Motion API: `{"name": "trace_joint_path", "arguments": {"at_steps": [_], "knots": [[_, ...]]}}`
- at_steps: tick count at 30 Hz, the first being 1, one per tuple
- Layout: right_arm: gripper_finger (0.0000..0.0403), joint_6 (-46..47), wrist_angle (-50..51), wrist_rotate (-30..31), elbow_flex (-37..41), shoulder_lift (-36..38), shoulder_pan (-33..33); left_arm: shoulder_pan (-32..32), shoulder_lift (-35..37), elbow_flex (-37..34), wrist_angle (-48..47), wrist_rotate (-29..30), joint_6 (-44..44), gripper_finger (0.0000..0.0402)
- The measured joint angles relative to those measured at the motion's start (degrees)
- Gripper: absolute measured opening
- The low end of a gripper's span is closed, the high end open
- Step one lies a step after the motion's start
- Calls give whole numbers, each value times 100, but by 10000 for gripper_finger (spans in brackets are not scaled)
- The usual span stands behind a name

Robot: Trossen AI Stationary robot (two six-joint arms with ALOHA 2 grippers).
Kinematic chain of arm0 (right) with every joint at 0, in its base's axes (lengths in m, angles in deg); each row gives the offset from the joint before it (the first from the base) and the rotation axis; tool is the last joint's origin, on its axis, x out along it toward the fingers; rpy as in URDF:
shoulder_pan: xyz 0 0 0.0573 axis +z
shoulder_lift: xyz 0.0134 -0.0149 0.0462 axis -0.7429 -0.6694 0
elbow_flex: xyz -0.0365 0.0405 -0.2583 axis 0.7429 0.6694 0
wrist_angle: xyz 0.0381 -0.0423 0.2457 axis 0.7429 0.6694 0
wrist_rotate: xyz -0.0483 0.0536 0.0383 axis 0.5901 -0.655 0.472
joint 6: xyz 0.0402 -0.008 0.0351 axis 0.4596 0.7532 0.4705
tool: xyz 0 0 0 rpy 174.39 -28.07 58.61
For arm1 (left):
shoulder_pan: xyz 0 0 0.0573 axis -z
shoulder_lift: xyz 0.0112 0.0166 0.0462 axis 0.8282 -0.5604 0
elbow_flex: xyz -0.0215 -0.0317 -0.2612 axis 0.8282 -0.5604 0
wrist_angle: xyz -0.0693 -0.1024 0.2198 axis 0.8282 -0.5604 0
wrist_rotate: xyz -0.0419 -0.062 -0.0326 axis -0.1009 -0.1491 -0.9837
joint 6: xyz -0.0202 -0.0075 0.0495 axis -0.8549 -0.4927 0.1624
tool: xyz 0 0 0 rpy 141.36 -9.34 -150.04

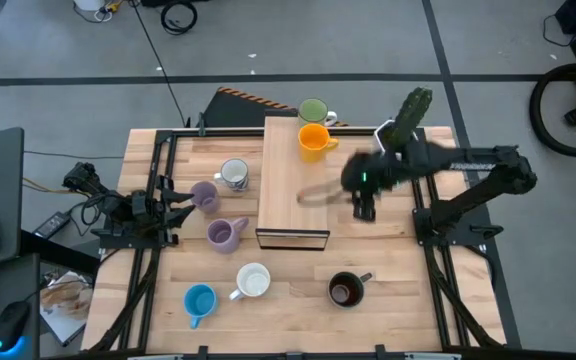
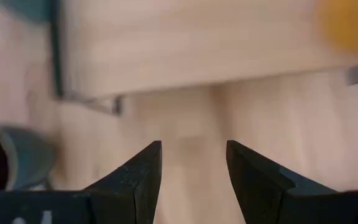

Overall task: Place coffee mugs
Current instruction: Put the dark green mug on the shelf

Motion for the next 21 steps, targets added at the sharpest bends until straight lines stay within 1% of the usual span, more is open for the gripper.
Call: {"name": "trace_joint_path", "arguments": {"at_steps": [4,7,10,14,17,21], "knots": [[185,875,-44,10,446,-3,1033,-1,0,2,-19,0,-109,139],[185,1568,-124,18,702,-4,1666,-1,0,2,-26,-32,-220,139],[185,2087,-565,36,1056,-4,2223,-2,0,0,-32,-293,-235,139],[185,2484,-1329,30,1550,-7,2790,0,0,1,-32,-671,-273,139],[185,2661,-1673,87,1817,-7,3094,0,0,0,-34,-871,-422,139],[185,2668,-2019,165,2075,-7,3440,0,-2,0,-110,-1126,-604,139]]}}
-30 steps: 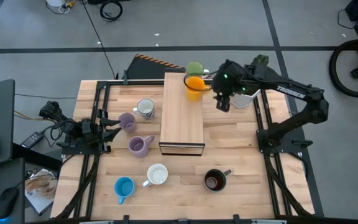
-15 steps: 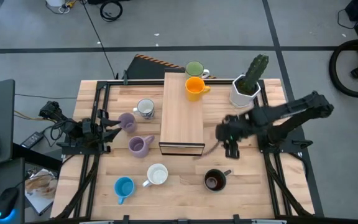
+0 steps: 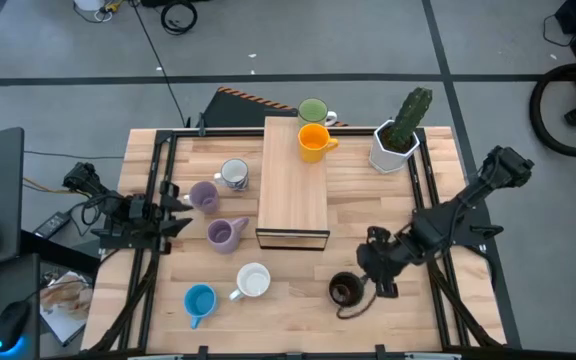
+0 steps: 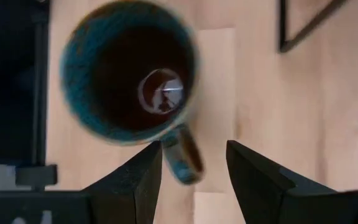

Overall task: Place coffee mugs
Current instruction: Put the dark green mug on the shelf

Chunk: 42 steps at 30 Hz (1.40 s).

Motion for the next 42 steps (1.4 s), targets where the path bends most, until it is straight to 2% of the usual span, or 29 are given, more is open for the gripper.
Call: {"name": "trace_joint_path", "arguments": {"at_steps": [3,13,28,33,40,42], "knots": [[185,-35,-83,32,103,-2,208,-2,0,0,-32,-106,-126,139],[185,-326,-144,748,142,-7,613,0,0,2,-306,-128,-614,139],[180,-237,-1272,901,1017,-11,674,-1,0,1,-429,-126,-875,139],[150,-258,-1390,901,1147,-11,674,-1,0,1,-431,-125,-868,139],[73,-254,-1662,842,1313,-11,677,0,0,0,-431,-124,-868,139],[65,-309,-1663,857,1313,-11,670,0,0,0,-433,-124,-868,139]]}}
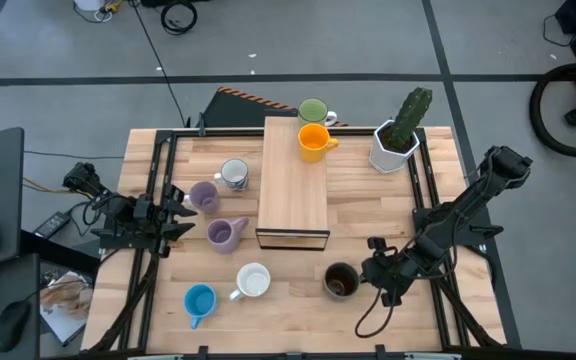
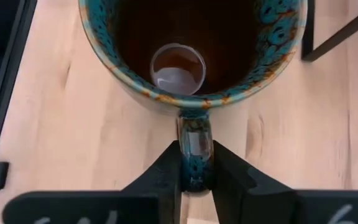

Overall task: Place coffee mugs
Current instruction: Put the dark green mug on the shelf

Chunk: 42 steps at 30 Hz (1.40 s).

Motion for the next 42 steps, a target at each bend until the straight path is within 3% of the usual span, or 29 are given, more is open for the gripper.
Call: {"name": "trace_joint_path", "arguments": {"at_steps": [8,14,24,32,42], "knots": [[65,12,70,-7,0,84,-39,0,0,0,-2,0,-4,139],[65,-35,954,58,-322,490,-103,1,0,1,-8,0,-7,139],[63,-7,1605,563,-485,1238,-103,0,0,0,-35,0,-11,139],[63,163,1851,678,-485,1288,-112,0,0,1,-37,0,-15,139],[63,360,2193,1324,-486,1595,-74,1,0,2,-40,0,-24,139]]}}
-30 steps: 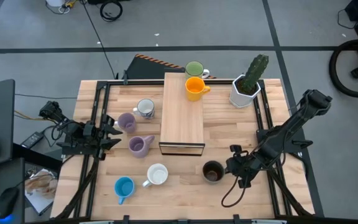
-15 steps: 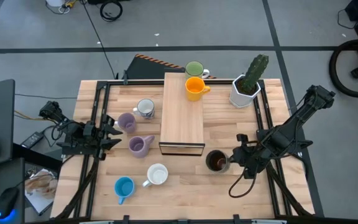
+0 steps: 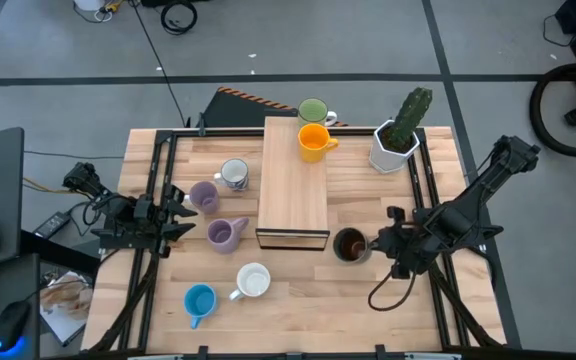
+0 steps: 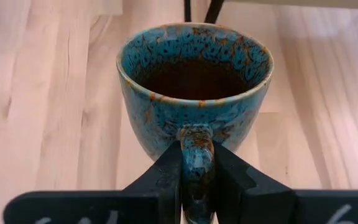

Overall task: Place coffee mugs
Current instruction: Put the dark green mug on the shelf

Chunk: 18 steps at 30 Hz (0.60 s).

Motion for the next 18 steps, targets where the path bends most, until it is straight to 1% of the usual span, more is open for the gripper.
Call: {"name": "trace_joint_path", "arguments": {"at_steps": [5,9,13,18], "knots": [[63,212,255,234,-5,377,-1,0,0,-2,0,0,-1,139],[63,155,303,526,-5,714,-10,0,2,0,0,0,-9,139],[63,-113,368,996,-5,1044,-33,0,0,-1,-2,0,-66,139],[63,-502,313,1510,-5,1414,-249,0,0,-2,-41,0,-63,139]]}}
